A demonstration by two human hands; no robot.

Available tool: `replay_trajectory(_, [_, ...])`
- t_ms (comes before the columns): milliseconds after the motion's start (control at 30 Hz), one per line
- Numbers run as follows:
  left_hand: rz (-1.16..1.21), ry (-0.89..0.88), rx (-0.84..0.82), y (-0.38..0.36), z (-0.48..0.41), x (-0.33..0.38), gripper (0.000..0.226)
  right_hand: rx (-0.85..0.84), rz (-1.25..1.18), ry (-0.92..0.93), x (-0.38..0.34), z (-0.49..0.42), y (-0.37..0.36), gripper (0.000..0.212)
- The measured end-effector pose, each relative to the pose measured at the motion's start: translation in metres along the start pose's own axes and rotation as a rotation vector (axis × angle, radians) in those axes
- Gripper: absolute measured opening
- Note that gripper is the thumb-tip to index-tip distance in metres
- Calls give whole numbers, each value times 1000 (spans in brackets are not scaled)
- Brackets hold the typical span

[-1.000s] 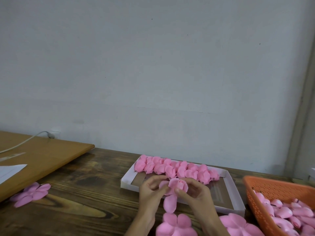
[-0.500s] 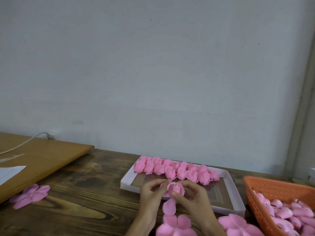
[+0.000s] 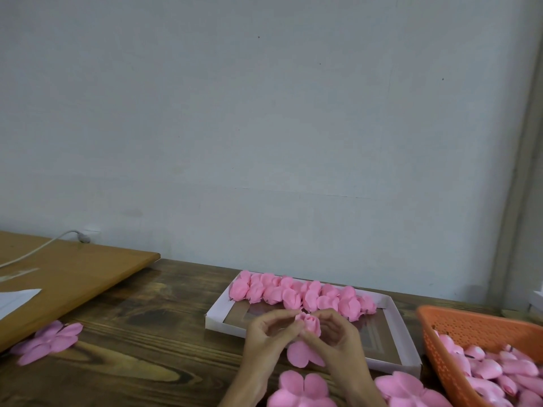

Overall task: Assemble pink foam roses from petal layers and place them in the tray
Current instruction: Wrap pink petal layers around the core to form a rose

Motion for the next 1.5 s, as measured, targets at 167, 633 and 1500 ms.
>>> replay_trajectory(167, [-23, -14, -17, -1, -1, 0, 13, 38, 30, 34, -1, -1, 4, 19])
replay_trajectory(633, [76, 40, -51, -3, -5, -5, 31, 94, 141, 63, 2, -1, 9, 29])
replay_trajectory(1500, [337, 312, 12, -19, -4, -12, 50, 92, 834, 304, 10, 3, -20, 15])
Point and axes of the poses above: each hand's wrist, its own z-axis away from the middle knuckle, its own y-axis out of the back of the hand, x = y × z, the point moved 3 cm from there along -z, towards the middle knuckle, and after that the axes turned 15 degrees about -z, right-handed, at the moved point
